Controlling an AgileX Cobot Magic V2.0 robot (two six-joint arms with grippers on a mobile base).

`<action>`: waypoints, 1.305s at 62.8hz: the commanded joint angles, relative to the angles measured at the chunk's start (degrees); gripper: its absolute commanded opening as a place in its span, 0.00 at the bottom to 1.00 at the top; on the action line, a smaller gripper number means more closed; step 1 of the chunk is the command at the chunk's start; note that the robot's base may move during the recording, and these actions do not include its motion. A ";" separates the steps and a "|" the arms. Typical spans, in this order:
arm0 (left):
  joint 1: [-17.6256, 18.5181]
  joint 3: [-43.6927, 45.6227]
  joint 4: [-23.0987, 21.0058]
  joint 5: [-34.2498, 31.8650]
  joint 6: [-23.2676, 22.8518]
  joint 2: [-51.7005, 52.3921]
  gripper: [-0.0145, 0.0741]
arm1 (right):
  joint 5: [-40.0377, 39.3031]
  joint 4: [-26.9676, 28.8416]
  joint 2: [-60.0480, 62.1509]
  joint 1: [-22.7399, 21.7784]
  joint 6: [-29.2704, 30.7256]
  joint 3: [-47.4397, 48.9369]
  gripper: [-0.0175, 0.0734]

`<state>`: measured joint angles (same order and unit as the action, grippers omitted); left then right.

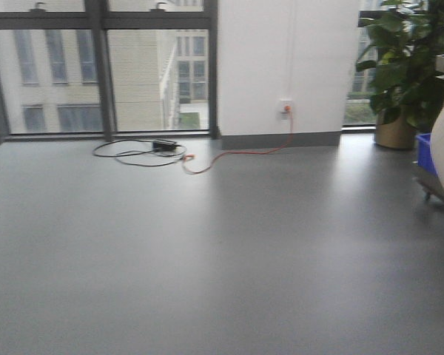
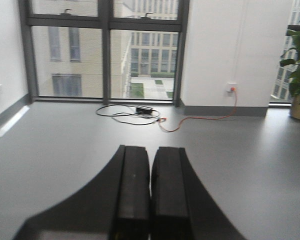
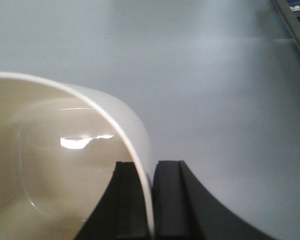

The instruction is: Move white bin to right shelf second layer

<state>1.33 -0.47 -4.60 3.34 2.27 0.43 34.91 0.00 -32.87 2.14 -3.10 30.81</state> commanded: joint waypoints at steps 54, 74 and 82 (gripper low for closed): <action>0.36 -1.56 -0.30 -4.64 -0.30 0.87 0.26 | -4.82 0.00 -0.11 -0.16 0.14 1.54 0.25; 0.36 -1.56 -0.30 -4.64 -0.30 0.87 0.26 | -4.82 0.00 -0.11 -0.16 0.14 1.54 0.25; 0.36 -1.56 -0.30 -4.64 -0.30 0.87 0.26 | -4.82 0.00 -0.11 -0.16 0.14 1.54 0.25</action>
<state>1.33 -0.47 -4.60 3.34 2.27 0.43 34.91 0.00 -32.87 2.14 -3.07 30.81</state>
